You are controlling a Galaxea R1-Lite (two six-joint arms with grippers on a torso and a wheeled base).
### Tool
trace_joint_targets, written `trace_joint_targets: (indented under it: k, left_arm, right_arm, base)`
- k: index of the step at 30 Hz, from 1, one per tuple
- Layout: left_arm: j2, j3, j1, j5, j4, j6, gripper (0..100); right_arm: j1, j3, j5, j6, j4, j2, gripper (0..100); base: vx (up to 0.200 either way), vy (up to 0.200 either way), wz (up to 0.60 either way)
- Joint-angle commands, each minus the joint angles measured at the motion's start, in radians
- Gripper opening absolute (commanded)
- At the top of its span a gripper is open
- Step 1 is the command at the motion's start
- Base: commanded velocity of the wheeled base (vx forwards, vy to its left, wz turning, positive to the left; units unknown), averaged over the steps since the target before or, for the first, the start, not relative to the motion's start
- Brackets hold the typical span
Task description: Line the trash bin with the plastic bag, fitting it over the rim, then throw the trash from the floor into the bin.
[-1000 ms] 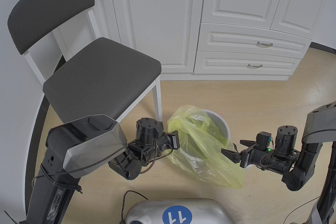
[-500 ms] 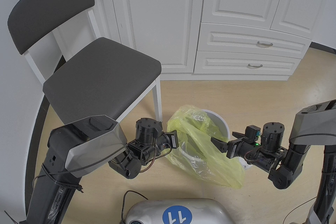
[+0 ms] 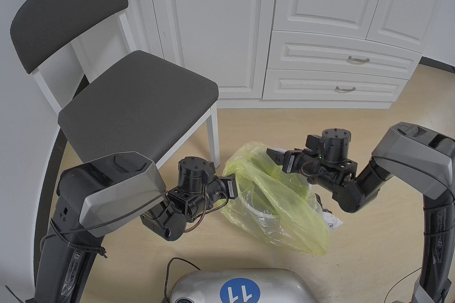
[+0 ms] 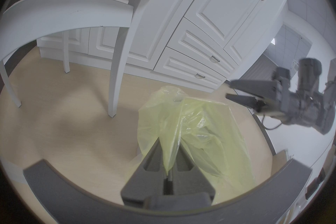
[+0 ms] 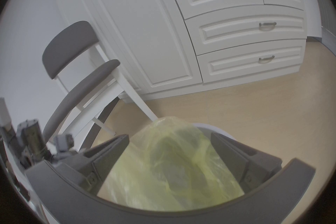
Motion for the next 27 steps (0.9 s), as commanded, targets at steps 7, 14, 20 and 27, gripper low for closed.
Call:
trace_joint_targets:
  k: [7, 14, 20, 27]
  left_arm:
    - [-0.007, 0.042, -0.006, 0.003, -0.028, 0.001, 0]
    - [-0.007, 0.042, -0.012, 0.008, -0.036, 0.001, 0]
    - [-0.004, 0.035, -0.011, 0.008, -0.042, 0.003, 0]
    - [-0.005, 0.029, -0.007, 0.008, -0.044, 0.001, 0]
  right_arm:
    - [0.000, -0.446, -0.028, 0.133, 0.285, 0.316, 0]
    - [0.002, -0.461, -0.027, 0.133, 0.293, 0.371, 0]
    - [-0.006, -0.530, -0.033, 0.120, 0.435, 0.405, 0]
    - [-0.012, -0.671, -0.135, 0.076, 0.707, 0.437, 0]
  base:
    - [0.000, 0.000, 0.00]
    - [0.000, 0.000, 0.00]
    - [0.000, 0.000, 0.00]
    - [0.000, 0.000, 0.00]
